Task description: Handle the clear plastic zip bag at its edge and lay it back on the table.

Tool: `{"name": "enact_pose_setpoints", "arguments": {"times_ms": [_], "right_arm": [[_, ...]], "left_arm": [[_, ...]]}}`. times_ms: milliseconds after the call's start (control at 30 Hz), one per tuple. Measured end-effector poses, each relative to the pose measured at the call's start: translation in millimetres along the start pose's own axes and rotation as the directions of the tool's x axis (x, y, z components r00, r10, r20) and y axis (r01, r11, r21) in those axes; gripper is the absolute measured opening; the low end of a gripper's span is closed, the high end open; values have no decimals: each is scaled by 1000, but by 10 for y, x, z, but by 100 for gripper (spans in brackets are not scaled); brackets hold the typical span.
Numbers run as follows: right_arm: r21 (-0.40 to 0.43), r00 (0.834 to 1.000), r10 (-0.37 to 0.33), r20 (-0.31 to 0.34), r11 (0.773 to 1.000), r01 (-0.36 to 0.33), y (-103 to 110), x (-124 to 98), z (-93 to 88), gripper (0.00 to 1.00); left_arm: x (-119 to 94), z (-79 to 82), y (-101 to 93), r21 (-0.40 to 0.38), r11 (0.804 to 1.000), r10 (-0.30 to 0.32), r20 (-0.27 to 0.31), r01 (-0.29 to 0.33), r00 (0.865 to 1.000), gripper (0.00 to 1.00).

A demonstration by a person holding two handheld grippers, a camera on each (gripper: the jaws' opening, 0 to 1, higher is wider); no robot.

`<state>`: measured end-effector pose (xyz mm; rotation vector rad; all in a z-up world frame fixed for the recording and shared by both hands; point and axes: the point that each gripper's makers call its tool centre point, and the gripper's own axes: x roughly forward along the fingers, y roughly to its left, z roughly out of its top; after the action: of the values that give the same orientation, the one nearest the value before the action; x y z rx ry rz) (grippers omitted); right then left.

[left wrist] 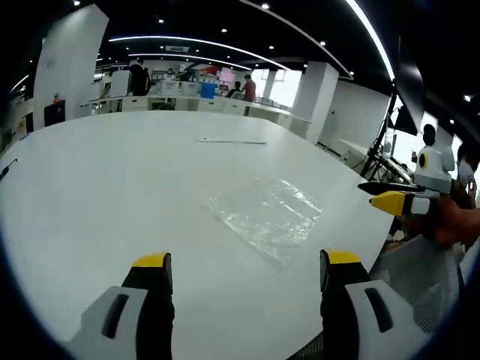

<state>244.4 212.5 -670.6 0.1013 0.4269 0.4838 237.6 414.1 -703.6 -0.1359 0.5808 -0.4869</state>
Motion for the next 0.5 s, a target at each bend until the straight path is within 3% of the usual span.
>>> {"name": "enact_pose_setpoints", "arguments": {"times_ms": [167, 500], "right_arm": [[2, 1000, 1, 2, 1000, -1, -9, 2, -12, 83], [4, 1000, 0, 7, 1000, 0, -16, 23, -10, 83]], "left_arm": [[-1, -23, -78, 17, 1000, -6, -13, 6, 1000, 79], [7, -40, -21, 16, 1000, -5, -23, 6, 1000, 79]]}}
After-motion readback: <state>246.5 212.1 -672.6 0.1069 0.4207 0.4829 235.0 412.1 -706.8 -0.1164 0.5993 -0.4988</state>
